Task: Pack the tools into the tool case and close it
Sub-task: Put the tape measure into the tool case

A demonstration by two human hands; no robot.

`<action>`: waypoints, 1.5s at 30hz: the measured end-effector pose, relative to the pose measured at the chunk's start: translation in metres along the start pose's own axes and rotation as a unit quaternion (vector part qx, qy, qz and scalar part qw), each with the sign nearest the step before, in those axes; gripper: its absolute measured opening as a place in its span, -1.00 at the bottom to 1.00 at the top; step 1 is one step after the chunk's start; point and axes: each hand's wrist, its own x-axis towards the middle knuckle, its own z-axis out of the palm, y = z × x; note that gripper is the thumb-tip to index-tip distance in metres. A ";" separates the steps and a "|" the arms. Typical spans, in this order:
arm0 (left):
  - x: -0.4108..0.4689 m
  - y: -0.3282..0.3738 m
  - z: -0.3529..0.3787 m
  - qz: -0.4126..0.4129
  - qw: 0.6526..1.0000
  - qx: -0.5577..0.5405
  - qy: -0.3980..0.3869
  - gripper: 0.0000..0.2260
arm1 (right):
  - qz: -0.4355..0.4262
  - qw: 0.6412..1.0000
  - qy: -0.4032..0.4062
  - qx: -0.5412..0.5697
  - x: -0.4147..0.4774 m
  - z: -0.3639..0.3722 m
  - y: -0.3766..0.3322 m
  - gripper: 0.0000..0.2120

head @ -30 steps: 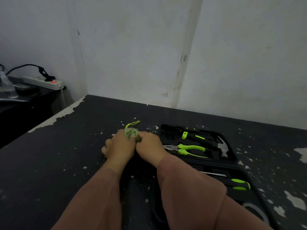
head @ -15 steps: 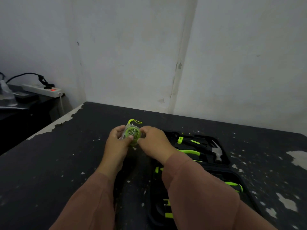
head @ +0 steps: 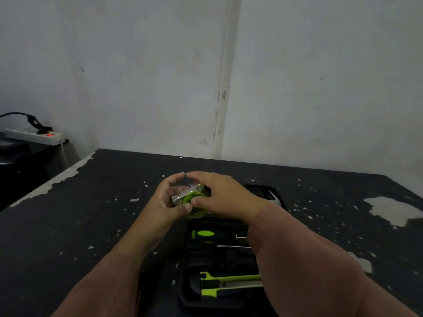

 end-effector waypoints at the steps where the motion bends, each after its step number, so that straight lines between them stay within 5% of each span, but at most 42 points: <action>1: -0.001 0.000 0.003 0.001 1.000 -0.003 -0.003 -0.43 | 0.005 1.000 0.004 0.009 -0.004 -0.001 0.003 -0.48; 9: 0.013 -0.009 0.024 -0.008 1.000 0.004 0.015 -0.54 | 0.104 0.982 0.088 0.133 -0.020 -0.001 0.034 -0.69; 14: 0.044 0.000 0.033 -0.035 0.998 0.045 0.013 -0.75 | 0.153 0.929 0.126 0.312 -0.007 -0.005 0.057 -0.76; 19: 0.078 0.000 0.033 -0.036 0.996 0.075 0.036 -0.84 | 0.175 0.890 0.193 0.374 0.020 -0.001 0.071 -0.79; 28: 0.100 -0.029 0.019 -0.065 0.991 0.050 0.102 -0.78 | 0.211 0.886 0.196 0.364 0.060 0.015 0.091 -0.90; 37: 0.096 -0.040 0.011 -0.007 0.947 0.308 0.093 -0.63 | 0.236 0.891 0.195 0.335 0.061 0.034 0.101 -0.86; 45: 0.097 -0.051 0.007 -0.014 0.904 0.422 0.061 -0.61 | 0.234 0.921 0.176 0.258 0.060 0.038 0.106 -0.87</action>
